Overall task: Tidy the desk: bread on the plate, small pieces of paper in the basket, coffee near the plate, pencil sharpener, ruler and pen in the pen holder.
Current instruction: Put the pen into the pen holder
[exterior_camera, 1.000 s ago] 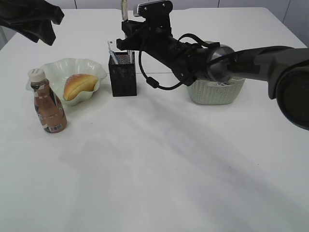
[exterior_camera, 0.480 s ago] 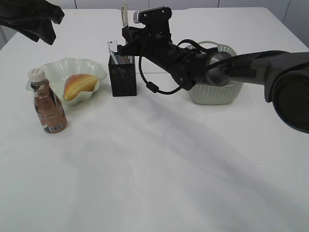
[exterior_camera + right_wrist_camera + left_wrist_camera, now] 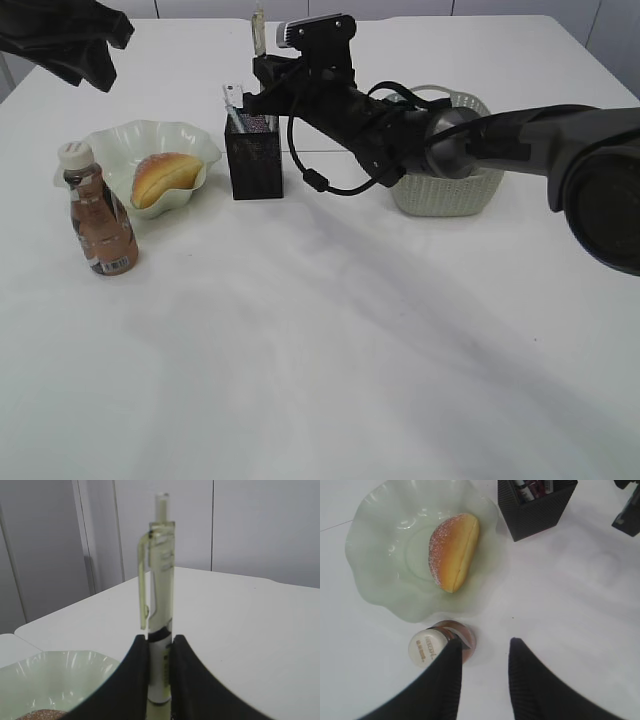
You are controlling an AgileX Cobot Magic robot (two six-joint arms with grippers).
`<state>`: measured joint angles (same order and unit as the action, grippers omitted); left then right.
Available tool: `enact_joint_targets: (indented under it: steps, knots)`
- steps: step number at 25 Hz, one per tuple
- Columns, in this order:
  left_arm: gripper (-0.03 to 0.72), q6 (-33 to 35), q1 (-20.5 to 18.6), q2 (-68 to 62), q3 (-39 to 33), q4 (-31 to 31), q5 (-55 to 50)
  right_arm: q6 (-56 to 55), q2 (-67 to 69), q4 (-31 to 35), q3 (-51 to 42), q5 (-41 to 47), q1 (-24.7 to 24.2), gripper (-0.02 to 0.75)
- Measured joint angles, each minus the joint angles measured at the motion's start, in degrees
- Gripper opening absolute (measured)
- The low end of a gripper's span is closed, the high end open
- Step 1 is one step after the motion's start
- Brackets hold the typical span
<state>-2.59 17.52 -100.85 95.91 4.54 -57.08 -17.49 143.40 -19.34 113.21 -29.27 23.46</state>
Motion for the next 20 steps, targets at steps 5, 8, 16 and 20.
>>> enact_joint_targets:
  steps: [5,8,16,20]
  knots:
    - [0.239,0.0,0.0,0.0,0.0,0.0,0.0,0.0,0.0,-1.1,0.0,0.2,0.0,0.097]
    - [0.239,0.0,0.0,0.0,0.0,0.0,0.0,0.0,0.0,-2.8,0.0,0.7,0.0,0.155]
    - [0.239,0.0,0.0,0.0,0.0,-0.1,0.1,-1.4,0.0,-3.5,0.0,0.7,0.0,0.267]
    - [0.24,0.0,0.0,0.0,0.0,-0.2,0.1,-1.9,0.0,-3.5,0.0,0.8,0.0,0.269]
